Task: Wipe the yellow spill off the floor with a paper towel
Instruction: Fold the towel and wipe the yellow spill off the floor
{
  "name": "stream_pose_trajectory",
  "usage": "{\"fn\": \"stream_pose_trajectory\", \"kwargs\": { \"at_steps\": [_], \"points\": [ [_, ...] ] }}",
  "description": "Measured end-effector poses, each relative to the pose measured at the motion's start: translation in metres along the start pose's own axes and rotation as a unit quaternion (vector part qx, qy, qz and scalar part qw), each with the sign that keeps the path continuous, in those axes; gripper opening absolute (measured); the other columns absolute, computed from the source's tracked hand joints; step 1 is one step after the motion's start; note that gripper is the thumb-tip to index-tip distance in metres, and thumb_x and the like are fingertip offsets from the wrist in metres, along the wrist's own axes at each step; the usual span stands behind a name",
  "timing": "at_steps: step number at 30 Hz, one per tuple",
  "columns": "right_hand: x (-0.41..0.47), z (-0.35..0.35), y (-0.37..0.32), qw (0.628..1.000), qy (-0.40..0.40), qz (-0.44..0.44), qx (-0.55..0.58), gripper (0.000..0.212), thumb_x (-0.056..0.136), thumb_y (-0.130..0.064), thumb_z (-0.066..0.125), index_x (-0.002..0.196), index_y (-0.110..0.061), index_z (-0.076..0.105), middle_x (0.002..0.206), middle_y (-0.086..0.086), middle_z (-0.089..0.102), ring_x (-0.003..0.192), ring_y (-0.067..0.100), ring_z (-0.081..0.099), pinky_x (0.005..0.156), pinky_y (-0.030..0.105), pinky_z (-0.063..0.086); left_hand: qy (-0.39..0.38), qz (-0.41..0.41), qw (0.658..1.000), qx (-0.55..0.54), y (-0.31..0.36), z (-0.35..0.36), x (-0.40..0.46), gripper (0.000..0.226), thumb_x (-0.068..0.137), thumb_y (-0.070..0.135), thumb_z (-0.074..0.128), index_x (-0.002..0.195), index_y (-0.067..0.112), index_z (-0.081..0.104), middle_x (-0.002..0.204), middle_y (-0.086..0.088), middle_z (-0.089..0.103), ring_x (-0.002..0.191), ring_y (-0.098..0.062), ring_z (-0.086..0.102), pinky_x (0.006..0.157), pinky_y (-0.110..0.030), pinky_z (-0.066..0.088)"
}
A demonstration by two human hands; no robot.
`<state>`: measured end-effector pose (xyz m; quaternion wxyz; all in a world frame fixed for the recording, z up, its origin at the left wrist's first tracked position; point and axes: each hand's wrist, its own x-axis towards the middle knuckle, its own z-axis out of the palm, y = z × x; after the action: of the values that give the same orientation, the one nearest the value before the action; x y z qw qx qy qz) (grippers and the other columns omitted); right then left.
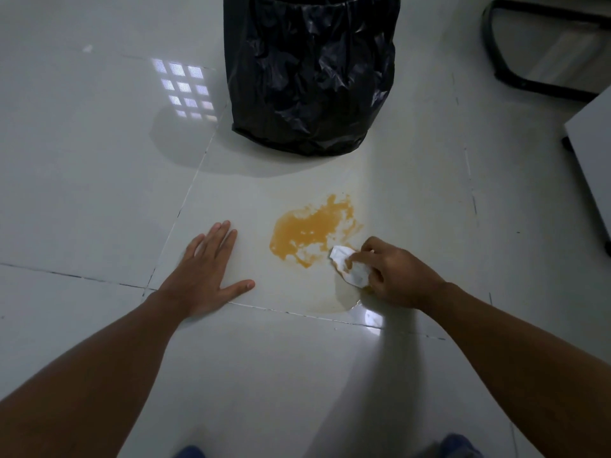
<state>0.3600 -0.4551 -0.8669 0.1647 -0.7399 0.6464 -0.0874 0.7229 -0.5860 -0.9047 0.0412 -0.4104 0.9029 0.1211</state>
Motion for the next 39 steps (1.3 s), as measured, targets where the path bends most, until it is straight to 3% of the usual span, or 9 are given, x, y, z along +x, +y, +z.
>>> {"fn": "stream_pose_trajectory", "kwargs": {
  "at_steps": [4, 7, 10, 15, 18, 21, 24, 28, 39],
  "points": [
    [-0.002, -0.004, 0.006, 0.998, -0.056, -0.04, 0.012, 0.055, 0.08, -0.013, 0.055, 0.134, -0.028, 0.053, 0.125, 0.001, 0.045, 0.072, 0.02, 0.057, 0.063, 0.025, 0.05, 0.009, -0.001, 1.0, -0.002, 0.0, 0.001, 0.0, 0.116, 0.079, 0.09, 0.01, 0.159, 0.006, 0.011, 0.169, -0.011, 0.001, 0.156, -0.02, -0.004, 0.126, -0.046, 0.009],
    [0.006, -0.012, 0.007, 0.993, -0.106, -0.05, -0.01, 0.059, 0.083, -0.018, 0.058, 0.141, -0.026, 0.047, 0.139, 0.0, 0.039, 0.082, 0.022, 0.061, 0.073, 0.031, 0.055, 0.012, -0.001, 1.0, -0.004, 0.001, 0.0, 0.0, 0.115, 0.08, 0.09, 0.011, 0.159, 0.007, 0.011, 0.169, -0.01, 0.0, 0.157, -0.02, -0.004, 0.126, -0.046, 0.009],
    [0.01, -0.015, 0.006, 0.992, -0.124, -0.034, -0.001, 0.055, 0.087, -0.022, 0.061, 0.14, -0.024, 0.05, 0.132, -0.001, 0.043, 0.087, 0.022, 0.06, 0.08, 0.029, 0.052, 0.014, 0.0, 1.0, -0.002, 0.001, 0.0, 0.0, 0.114, 0.08, 0.09, 0.01, 0.159, 0.007, 0.01, 0.169, -0.01, 0.0, 0.156, -0.02, -0.004, 0.126, -0.045, 0.008],
    [0.013, -0.017, 0.001, 0.99, -0.116, -0.058, -0.056, 0.028, 0.083, -0.018, 0.058, 0.109, -0.016, 0.071, 0.095, 0.003, 0.052, 0.072, 0.026, 0.057, 0.062, 0.032, 0.045, 0.017, 0.001, 1.0, -0.003, 0.001, 0.0, 0.0, 0.115, 0.08, 0.09, 0.01, 0.159, 0.007, 0.01, 0.169, -0.01, 0.0, 0.156, -0.02, -0.004, 0.126, -0.044, 0.006],
    [0.009, -0.017, 0.002, 0.996, -0.077, -0.044, -0.025, 0.01, 0.08, -0.021, 0.058, 0.079, -0.015, 0.067, 0.076, -0.004, 0.046, 0.06, 0.02, 0.048, 0.054, 0.033, 0.04, 0.02, 0.002, 1.0, -0.003, 0.0, 0.002, 0.001, 0.114, 0.08, 0.089, 0.011, 0.159, 0.006, 0.012, 0.169, -0.011, 0.002, 0.157, -0.021, -0.002, 0.126, -0.045, 0.008],
    [0.008, -0.022, 0.006, 0.998, -0.056, -0.001, -0.012, 0.016, 0.079, -0.024, 0.066, 0.067, -0.018, 0.059, 0.066, -0.006, 0.048, 0.058, 0.019, 0.048, 0.052, 0.033, 0.041, 0.023, 0.001, 1.0, -0.001, -0.001, 0.003, 0.001, 0.114, 0.081, 0.089, 0.012, 0.158, 0.006, 0.013, 0.169, -0.012, 0.003, 0.157, -0.021, -0.002, 0.126, -0.047, 0.01],
    [0.015, -0.032, 0.006, 0.984, -0.152, 0.088, 0.005, 0.026, 0.076, -0.031, 0.075, 0.061, -0.017, 0.058, 0.06, -0.004, 0.055, 0.059, 0.02, 0.055, 0.053, 0.031, 0.04, 0.021, -0.001, 1.0, -0.006, 0.0, 0.003, 0.001, 0.114, 0.08, 0.089, 0.013, 0.159, 0.006, 0.012, 0.169, -0.012, 0.003, 0.157, -0.021, -0.003, 0.126, -0.047, 0.009],
    [0.024, -0.029, -0.024, 0.963, -0.255, 0.081, 0.026, 0.022, 0.074, -0.031, 0.079, 0.063, -0.017, 0.065, 0.064, 0.002, 0.067, 0.053, 0.012, 0.062, 0.05, 0.027, 0.049, 0.025, -0.004, 1.0, -0.009, 0.003, 0.003, 0.0, 0.113, 0.081, 0.089, 0.012, 0.158, 0.006, 0.012, 0.169, -0.011, 0.002, 0.157, -0.021, -0.003, 0.126, -0.046, 0.007],
    [0.052, -0.015, -0.059, 0.985, -0.13, 0.071, 0.088, 0.018, 0.076, -0.025, 0.079, 0.076, -0.011, 0.067, 0.07, -0.001, 0.062, 0.059, 0.009, 0.054, 0.055, 0.022, 0.044, 0.031, -0.004, 0.999, -0.003, 0.004, 0.003, 0.0, 0.11, 0.084, 0.086, 0.017, 0.156, 0.003, 0.018, 0.168, -0.015, 0.009, 0.156, -0.026, 0.005, 0.125, -0.05, 0.012]
  ]
}}
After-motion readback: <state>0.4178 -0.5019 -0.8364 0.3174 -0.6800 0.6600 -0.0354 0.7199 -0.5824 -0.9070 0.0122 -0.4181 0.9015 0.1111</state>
